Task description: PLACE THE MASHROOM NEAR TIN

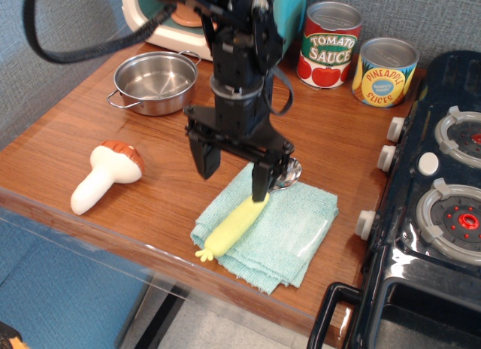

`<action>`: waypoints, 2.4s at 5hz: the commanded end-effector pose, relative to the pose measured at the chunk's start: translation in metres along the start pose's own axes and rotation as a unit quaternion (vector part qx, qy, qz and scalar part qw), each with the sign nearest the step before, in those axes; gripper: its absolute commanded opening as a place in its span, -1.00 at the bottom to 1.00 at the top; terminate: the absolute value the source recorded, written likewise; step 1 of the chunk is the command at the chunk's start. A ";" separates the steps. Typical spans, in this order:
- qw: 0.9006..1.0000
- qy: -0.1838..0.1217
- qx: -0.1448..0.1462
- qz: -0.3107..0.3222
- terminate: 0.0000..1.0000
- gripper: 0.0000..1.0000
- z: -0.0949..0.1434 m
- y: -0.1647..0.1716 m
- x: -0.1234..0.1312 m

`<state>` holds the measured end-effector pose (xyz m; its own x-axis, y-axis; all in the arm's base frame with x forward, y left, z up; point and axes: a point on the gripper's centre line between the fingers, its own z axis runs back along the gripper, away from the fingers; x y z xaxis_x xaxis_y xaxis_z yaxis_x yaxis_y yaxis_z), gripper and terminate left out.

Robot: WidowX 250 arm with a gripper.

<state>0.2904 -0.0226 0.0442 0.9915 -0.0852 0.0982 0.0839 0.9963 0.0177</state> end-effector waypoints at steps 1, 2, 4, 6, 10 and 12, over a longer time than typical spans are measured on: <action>0.998 -0.024 0.002 0.054 -1.00 1.00 0.015 0.062 -0.005; 0.996 -0.043 0.010 0.080 -1.00 1.00 0.026 0.102 -0.018; 0.991 -0.075 0.001 0.109 -1.00 1.00 0.045 0.147 -0.028; 0.994 -0.044 0.012 0.101 -1.00 1.00 0.018 0.142 -0.027; 0.996 -0.038 -0.006 0.084 -1.00 -1.00 0.003 0.124 -0.015; 0.998 -0.036 -0.004 0.049 -1.00 -1.00 0.012 0.065 0.058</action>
<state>0.3508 0.0343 0.0477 0.9929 0.0097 0.1189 -0.0077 0.9998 -0.0170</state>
